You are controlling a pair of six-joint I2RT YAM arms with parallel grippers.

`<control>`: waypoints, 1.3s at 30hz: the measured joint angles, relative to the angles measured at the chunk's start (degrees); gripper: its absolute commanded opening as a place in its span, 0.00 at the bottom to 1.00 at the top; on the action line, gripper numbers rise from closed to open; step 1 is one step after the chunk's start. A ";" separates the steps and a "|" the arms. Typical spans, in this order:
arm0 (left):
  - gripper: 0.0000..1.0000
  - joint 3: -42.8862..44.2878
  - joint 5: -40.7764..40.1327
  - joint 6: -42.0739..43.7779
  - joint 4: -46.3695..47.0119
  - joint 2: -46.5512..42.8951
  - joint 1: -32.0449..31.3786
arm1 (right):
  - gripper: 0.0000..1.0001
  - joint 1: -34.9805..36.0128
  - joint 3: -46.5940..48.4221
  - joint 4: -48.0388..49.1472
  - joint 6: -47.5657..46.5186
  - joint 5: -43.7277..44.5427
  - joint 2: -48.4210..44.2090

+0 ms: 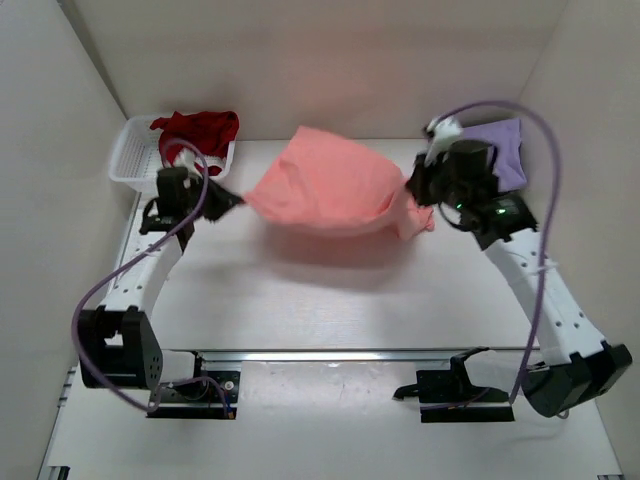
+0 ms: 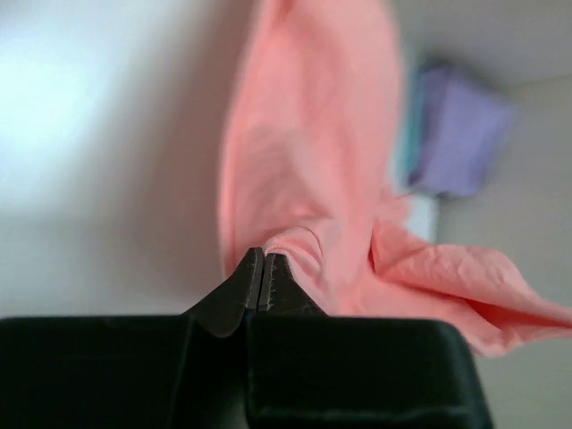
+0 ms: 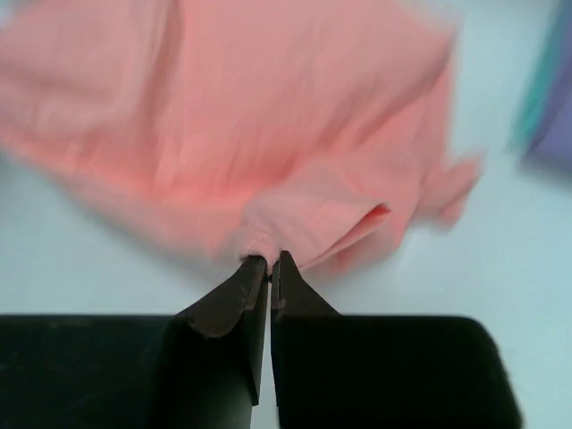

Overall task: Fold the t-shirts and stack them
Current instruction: Flatten out the tshirt

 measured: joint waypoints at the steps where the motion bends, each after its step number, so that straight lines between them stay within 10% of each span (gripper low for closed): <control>1: 0.00 -3.41 -0.24 -0.07 -1.64 0.85 0.22 | 0.00 0.94 -4.61 -1.51 1.29 -0.72 0.07; 8: 0.00 -10.99 -1.62 0.15 -9.18 -0.48 0.61 | 0.00 4.74 -20.46 -15.39 8.15 -7.13 -5.99; 20: 0.00 16.37 -5.14 0.52 -3.02 -3.19 1.27 | 0.00 -12.39 20.63 -11.87 -0.04 -13.03 -0.04; 27: 0.00 16.65 -6.58 1.97 -4.39 -17.59 0.83 | 0.00 -13.44 23.61 -13.53 -0.31 -18.16 -4.74; 39: 0.00 25.31 -18.38 5.66 -10.91 -28.85 -4.90 | 0.00 -35.76 37.53 -10.47 6.03 -43.78 -9.68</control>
